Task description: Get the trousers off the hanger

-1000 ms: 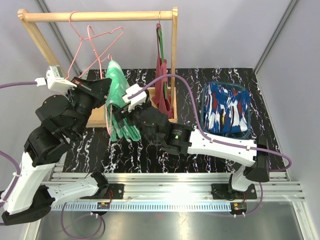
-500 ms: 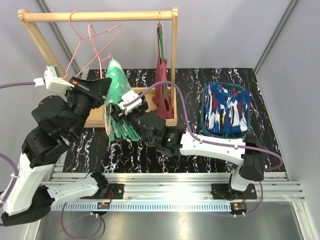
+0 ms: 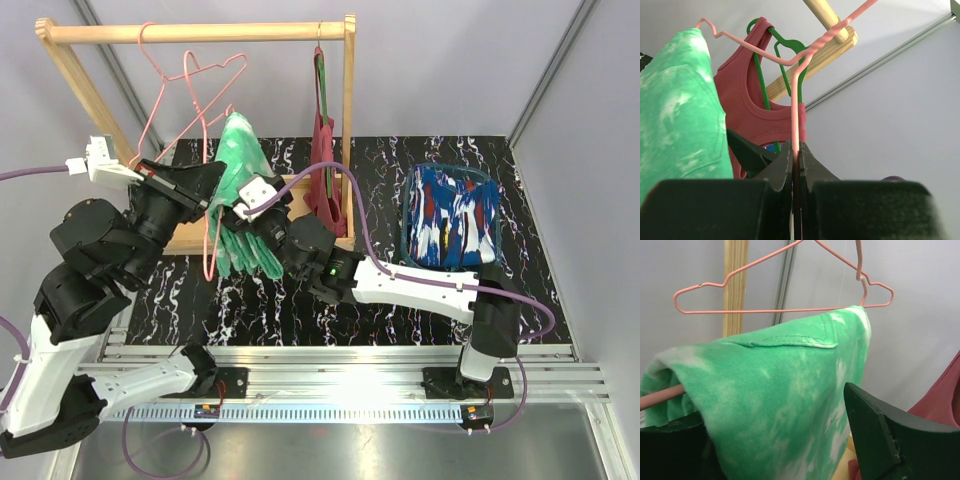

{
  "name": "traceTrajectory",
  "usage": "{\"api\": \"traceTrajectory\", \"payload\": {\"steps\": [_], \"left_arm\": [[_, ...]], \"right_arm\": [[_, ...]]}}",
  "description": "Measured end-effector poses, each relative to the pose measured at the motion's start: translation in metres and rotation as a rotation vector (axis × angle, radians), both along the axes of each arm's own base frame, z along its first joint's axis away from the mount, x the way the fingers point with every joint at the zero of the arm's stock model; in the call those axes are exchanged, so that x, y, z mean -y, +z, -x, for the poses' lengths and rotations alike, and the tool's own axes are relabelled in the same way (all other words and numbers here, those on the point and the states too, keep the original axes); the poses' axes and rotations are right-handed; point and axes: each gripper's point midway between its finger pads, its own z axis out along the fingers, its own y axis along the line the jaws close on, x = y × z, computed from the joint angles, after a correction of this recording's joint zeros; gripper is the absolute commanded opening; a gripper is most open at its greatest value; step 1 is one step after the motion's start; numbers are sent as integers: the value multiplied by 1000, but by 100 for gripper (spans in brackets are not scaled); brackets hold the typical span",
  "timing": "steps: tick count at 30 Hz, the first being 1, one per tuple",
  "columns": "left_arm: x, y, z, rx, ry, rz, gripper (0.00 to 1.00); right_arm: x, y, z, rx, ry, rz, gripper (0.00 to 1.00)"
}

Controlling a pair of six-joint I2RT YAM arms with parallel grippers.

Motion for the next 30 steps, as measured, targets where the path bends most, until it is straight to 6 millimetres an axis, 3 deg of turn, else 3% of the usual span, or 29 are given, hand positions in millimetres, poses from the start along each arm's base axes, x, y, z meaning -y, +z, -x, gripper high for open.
{"api": "traceTrajectory", "payload": {"steps": [5, 8, 13, 16, 19, 21, 22, 23, 27, 30], "left_arm": [[4, -7, -1, -10, -13, -33, 0], [6, -12, -3, -21, -14, -58, 0], [10, -20, -7, -32, -13, -103, 0], [11, -26, -8, -40, -14, -135, 0], [13, -30, -8, -46, -22, -159, 0], [14, -34, -9, -54, -27, -181, 0], [14, -35, -9, -57, -27, -188, 0], [14, -36, -9, -57, -27, -194, 0], [13, -35, -9, -50, -27, -207, 0], [11, -34, -8, -48, -25, -216, 0]], "right_arm": [[-3, 1, 2, 16, 20, 14, 77], [-4, 1, 3, 21, 25, 18, 64], [-5, 3, 4, 31, 39, 24, 56], [-5, 4, 4, 37, 44, 31, 60], [-5, 4, 5, 38, 51, 39, 79], [-4, 2, 5, 41, 53, 56, 78], [-5, 1, 5, 41, 54, 62, 75], [-5, 0, 4, 40, 54, 66, 59], [-8, -1, 6, 45, 75, 82, 28], [-9, 0, 8, 48, 87, 86, 18]]}}
